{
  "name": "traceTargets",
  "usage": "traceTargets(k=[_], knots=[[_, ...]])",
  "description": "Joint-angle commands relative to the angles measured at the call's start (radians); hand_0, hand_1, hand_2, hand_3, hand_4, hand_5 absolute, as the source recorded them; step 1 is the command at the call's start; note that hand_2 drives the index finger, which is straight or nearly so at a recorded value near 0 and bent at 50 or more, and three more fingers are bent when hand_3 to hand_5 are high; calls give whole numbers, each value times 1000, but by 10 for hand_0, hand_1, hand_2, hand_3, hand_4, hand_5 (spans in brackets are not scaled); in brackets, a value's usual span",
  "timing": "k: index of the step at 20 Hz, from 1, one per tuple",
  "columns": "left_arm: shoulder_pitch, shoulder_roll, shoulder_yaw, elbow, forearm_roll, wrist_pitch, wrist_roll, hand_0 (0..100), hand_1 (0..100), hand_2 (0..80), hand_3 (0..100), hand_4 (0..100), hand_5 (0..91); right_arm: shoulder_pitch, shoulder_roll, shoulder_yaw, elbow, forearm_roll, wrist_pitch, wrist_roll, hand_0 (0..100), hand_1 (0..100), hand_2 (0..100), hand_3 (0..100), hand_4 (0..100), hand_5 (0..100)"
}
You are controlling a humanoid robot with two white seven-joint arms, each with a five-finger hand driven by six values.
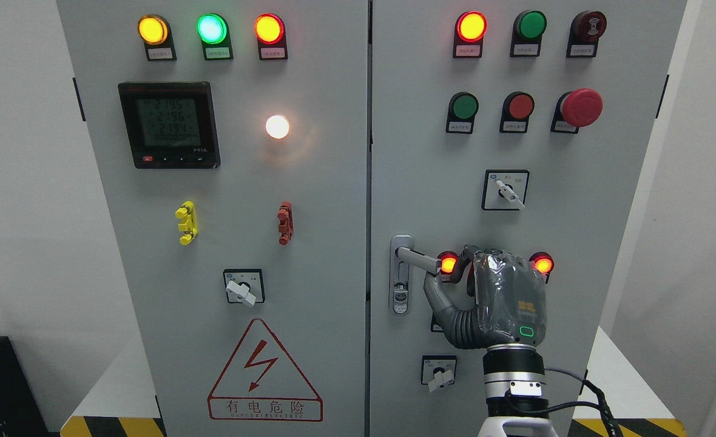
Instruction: Release door handle
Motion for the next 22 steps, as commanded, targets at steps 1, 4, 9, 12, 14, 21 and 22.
traceTargets(k=[1, 4, 9, 12, 14, 21, 22], knots=[[0, 0, 0, 0, 0, 6, 0, 0, 0, 31, 173, 127, 0, -2, -1, -2, 2, -1, -1, 1, 479, 443, 701, 950, 749, 732], [0, 0, 0, 0, 0, 4, 0, 0, 0, 31, 173, 127, 0, -2, -2, -2, 2, -1, -1, 1, 479, 443, 702, 950, 749, 732], [0, 0, 0, 0, 0, 6, 0, 0, 0, 30, 173, 127, 0, -1, -2, 0, -3, -1, -1, 1, 480, 443, 700, 949, 748, 730], [0, 0, 0, 0, 0, 4, 0, 0, 0, 30, 173, 128, 0, 5, -2, 0, -6, -1, -1, 1, 482, 444, 703, 949, 748, 730], [0, 0, 0, 0, 0, 6, 0, 0, 0, 30, 173, 128, 0, 8, -4, 0, -6, -1, -2, 1, 482, 445, 703, 949, 748, 731], [0, 0, 0, 0, 0, 6, 0, 0, 0, 31, 173, 128, 0, 40, -7, 0, -40, -1, -7, 1, 486, 448, 699, 949, 746, 728], [0, 0, 0, 0, 0, 6, 0, 0, 0, 31, 173, 128, 0, 51, -7, 1, -50, -1, -8, 1, 486, 448, 698, 949, 746, 728]])
